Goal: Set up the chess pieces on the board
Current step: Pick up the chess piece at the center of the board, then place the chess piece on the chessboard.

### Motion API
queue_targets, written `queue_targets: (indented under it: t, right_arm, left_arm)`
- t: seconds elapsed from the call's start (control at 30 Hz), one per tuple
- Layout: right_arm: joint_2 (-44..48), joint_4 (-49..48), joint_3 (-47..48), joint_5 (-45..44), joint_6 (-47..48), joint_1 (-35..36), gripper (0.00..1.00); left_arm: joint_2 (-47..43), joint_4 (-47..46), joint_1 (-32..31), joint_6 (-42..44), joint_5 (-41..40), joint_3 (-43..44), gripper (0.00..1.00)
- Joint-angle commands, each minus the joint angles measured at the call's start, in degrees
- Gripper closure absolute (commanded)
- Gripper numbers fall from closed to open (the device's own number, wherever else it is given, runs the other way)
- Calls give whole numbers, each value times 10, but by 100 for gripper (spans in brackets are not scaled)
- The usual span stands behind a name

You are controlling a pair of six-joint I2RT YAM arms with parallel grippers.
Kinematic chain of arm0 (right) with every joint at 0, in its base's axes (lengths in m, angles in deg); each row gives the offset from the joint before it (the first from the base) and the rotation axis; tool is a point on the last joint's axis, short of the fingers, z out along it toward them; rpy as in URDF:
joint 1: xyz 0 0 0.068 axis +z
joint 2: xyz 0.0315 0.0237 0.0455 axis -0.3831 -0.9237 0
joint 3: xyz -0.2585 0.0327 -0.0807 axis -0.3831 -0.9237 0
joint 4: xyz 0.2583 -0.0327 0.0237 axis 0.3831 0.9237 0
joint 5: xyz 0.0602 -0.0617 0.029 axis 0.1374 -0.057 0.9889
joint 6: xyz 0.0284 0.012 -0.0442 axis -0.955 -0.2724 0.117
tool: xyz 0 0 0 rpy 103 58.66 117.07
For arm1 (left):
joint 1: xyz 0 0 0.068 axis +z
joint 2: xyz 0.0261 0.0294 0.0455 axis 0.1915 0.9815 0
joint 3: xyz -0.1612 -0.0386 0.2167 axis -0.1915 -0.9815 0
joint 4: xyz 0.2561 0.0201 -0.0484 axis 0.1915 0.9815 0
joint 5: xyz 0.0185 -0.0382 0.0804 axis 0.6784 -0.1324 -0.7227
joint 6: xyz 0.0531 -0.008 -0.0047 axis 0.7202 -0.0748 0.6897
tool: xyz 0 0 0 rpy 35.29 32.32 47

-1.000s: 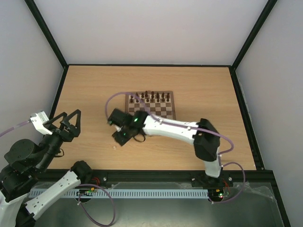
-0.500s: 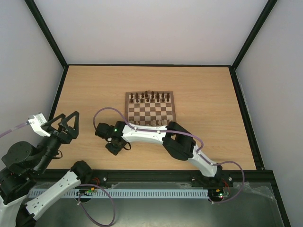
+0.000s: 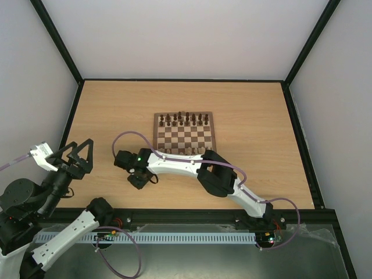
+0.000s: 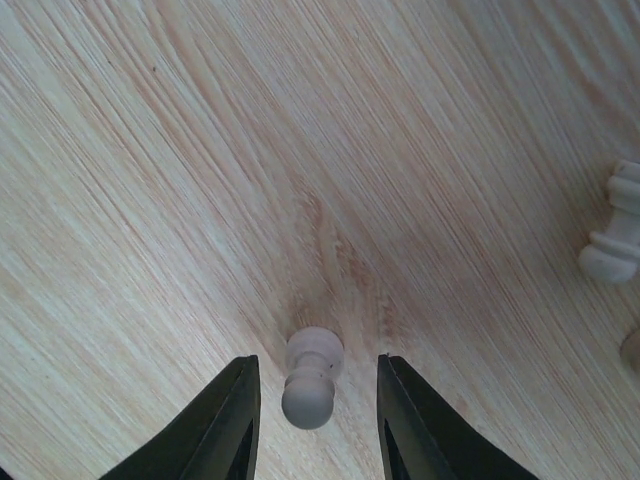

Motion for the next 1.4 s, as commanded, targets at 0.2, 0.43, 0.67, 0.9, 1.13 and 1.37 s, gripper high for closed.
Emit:
queue_targets:
  t: [0.2, 0.43, 0.67, 0.9, 1.13, 1.37]
  right_arm:
    - [-13, 35, 7, -1, 4, -1, 87]
    - [44, 28, -21, -11, 5, -10, 88]
    - [176, 27, -90, -41, 4, -75, 88]
    - [232, 38, -133, -81, 5, -169, 86]
    - [195, 31, -142, -76, 13, -220, 86]
    - [143, 27, -121, -54, 18, -225, 86]
  left_arm:
    - [-6, -2, 3, 0, -4, -7, 1]
    - [-5, -5, 3, -3, -1, -11, 1]
    - [0, -17, 2, -1, 4, -26, 0]
    - [30, -37, 1, 6, 17, -44, 0]
    - [47, -44, 1, 7, 23, -58, 0]
    - [45, -44, 1, 4, 22, -66, 1]
